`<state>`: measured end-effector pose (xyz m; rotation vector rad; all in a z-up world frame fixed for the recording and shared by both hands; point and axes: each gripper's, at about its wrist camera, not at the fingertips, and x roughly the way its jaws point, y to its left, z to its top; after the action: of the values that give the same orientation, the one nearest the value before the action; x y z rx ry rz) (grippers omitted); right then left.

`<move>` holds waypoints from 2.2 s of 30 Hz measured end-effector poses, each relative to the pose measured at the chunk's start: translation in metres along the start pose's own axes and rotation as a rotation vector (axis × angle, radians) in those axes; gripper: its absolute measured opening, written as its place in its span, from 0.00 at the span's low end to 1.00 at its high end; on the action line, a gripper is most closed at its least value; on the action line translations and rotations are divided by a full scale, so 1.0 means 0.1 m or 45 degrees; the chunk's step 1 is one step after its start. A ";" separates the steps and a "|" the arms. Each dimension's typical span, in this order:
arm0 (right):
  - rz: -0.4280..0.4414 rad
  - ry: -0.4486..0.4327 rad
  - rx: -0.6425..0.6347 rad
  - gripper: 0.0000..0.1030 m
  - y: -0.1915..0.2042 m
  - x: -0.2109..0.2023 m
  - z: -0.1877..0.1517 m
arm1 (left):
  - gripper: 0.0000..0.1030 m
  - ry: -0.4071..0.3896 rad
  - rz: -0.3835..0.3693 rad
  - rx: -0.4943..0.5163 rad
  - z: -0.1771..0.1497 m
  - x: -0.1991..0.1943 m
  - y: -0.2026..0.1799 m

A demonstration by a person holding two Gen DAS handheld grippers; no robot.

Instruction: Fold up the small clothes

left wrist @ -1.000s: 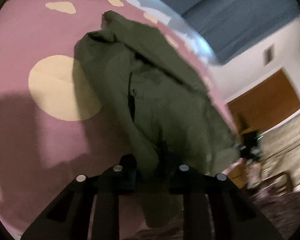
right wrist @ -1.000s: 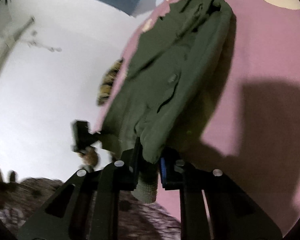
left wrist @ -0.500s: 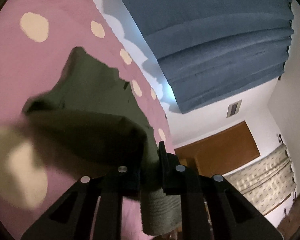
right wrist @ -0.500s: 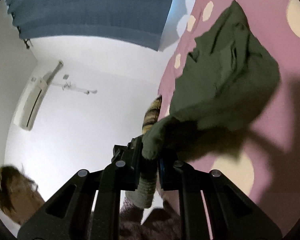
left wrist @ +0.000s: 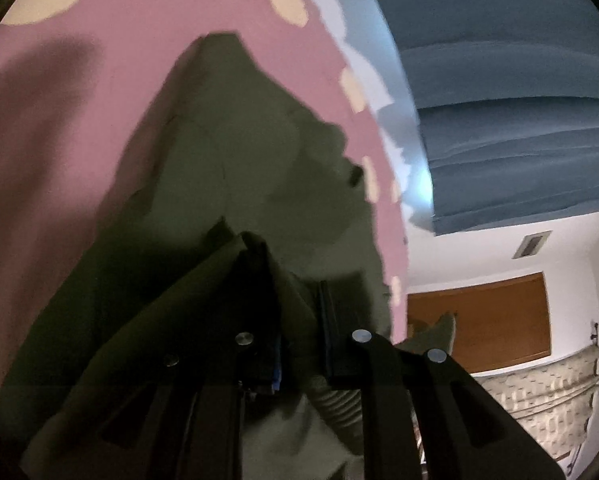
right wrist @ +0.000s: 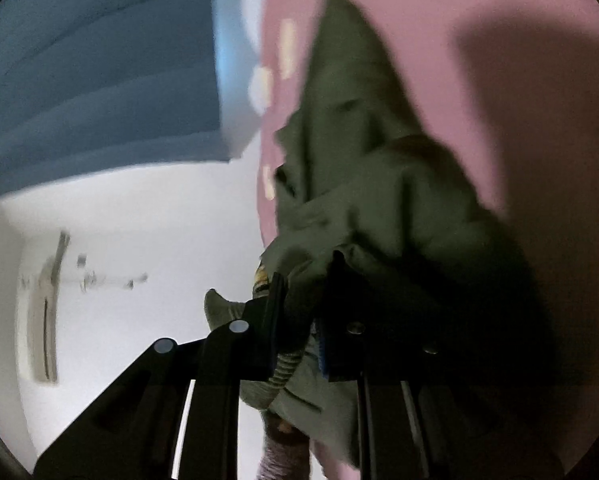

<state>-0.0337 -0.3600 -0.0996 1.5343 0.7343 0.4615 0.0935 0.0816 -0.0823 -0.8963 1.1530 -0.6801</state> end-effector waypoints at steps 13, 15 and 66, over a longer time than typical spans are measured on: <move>-0.041 -0.052 -0.317 0.58 0.30 -0.49 -0.09 | 0.67 -0.119 0.018 0.347 -0.23 -0.93 -0.40; -0.172 -0.069 -0.525 0.59 0.52 -0.58 -0.14 | 0.70 -0.187 0.126 0.523 -0.29 -1.06 -0.54; -0.612 -0.069 -0.997 0.09 1.37 0.85 0.92 | 0.10 -0.142 0.691 0.972 1.01 0.73 -1.25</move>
<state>0.1132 -0.3657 0.0138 0.6084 0.7316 0.2864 0.2096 -0.0162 0.0065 0.0335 0.8681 -0.5397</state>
